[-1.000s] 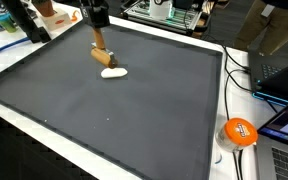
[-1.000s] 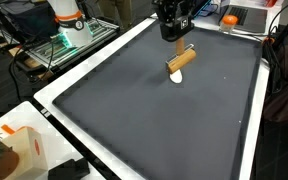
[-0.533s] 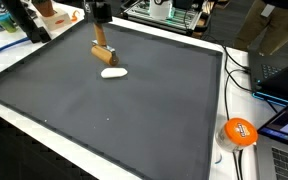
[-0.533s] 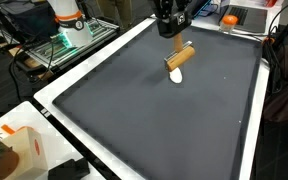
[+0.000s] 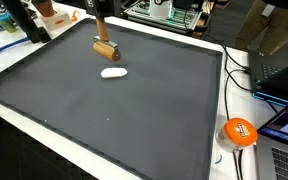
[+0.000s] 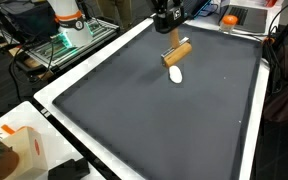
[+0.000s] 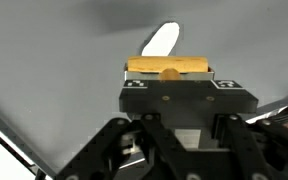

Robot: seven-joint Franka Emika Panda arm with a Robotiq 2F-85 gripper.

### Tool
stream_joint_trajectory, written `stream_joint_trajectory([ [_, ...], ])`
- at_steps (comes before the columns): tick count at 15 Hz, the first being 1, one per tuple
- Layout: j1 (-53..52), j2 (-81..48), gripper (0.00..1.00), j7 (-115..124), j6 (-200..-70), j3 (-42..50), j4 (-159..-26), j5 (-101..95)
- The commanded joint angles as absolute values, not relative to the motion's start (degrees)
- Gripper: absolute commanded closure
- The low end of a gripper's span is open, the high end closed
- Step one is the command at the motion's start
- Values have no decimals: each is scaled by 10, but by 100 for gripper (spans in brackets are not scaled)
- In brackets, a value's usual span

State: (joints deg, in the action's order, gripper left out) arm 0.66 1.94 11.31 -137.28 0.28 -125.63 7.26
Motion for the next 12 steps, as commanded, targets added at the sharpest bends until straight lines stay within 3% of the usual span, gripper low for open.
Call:
stream_joint_trajectory([
  [1,6,18,53,113,-1372,3,-1256,73],
  [3,6,16,53,113,-1372,3,-1256,73],
  [4,6,16,78,128,-1390,2,-1261,63],
  [12,10,69,78,131,-1395,5,-1300,30],
])
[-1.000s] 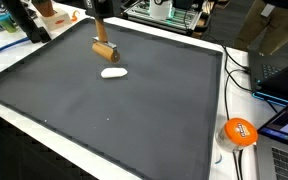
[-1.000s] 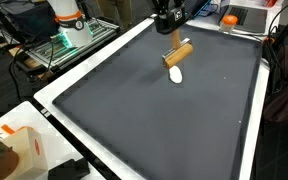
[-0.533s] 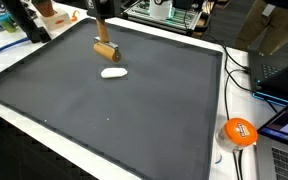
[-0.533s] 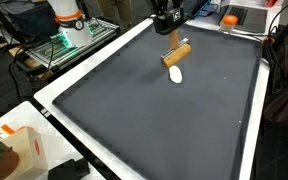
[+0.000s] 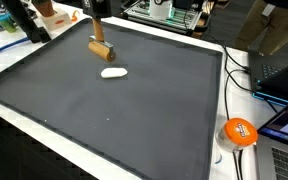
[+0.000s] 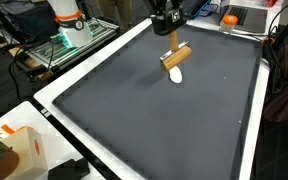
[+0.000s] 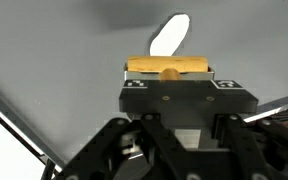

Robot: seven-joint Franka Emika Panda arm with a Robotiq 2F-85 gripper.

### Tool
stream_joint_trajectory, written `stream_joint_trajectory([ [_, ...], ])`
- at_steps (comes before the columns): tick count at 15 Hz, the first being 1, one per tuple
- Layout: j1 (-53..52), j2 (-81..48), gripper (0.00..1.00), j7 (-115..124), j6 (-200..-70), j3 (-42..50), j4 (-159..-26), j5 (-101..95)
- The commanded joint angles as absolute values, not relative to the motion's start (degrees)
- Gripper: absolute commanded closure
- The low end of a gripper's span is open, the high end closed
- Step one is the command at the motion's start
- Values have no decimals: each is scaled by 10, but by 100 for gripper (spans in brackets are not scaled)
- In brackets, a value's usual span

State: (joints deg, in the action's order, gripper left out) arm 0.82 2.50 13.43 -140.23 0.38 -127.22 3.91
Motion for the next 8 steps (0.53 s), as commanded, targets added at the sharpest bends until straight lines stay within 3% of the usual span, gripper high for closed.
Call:
stream_joint_trajectory([
  [1,10,79,78,123,-1389,5,-1303,35],
  [8,7,120,78,110,-1363,0,-1308,39],
])
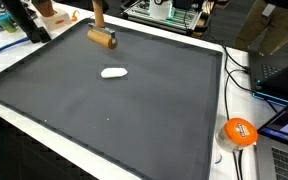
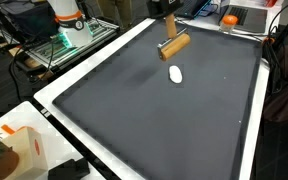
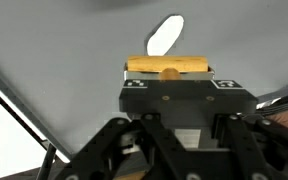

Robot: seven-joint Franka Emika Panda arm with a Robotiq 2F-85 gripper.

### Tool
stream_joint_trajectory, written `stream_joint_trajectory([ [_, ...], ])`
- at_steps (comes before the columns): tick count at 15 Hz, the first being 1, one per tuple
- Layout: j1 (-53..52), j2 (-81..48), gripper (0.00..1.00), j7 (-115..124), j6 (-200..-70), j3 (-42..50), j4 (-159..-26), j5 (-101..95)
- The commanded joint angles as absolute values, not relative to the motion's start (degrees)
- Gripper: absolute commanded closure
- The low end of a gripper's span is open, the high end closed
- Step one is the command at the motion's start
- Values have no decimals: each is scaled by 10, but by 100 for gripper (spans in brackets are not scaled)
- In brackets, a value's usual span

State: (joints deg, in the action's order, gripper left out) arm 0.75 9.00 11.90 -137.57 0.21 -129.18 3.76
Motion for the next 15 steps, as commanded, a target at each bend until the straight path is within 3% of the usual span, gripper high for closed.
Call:
stream_joint_trajectory([
  [1,6,122,78,111,-1365,-1,-1309,39],
  [15,4,150,78,135,-1524,-5,-1417,80],
])
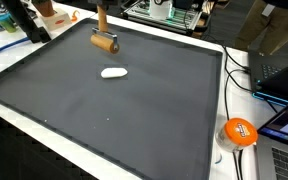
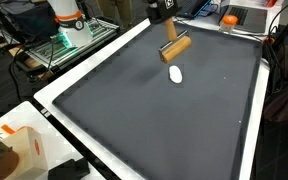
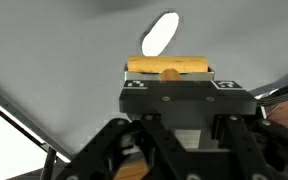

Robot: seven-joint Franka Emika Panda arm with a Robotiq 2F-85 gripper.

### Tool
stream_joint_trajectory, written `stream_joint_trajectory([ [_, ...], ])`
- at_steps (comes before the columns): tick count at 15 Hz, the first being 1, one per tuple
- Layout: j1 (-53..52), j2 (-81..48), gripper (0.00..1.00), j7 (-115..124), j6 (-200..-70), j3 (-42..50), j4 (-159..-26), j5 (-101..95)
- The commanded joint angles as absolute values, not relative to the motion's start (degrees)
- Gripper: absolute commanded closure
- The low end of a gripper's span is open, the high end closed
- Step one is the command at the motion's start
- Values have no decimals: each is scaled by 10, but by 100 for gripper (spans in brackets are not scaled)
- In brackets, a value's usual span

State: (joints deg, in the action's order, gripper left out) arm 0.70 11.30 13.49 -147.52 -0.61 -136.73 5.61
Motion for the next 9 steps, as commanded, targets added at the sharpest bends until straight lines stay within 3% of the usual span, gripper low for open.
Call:
stream_joint_trajectory([
  [1,3,154,78,134,-1538,-5,-1426,84],
  [9,-9,156,78,119,-1621,-5,-1462,124],
])
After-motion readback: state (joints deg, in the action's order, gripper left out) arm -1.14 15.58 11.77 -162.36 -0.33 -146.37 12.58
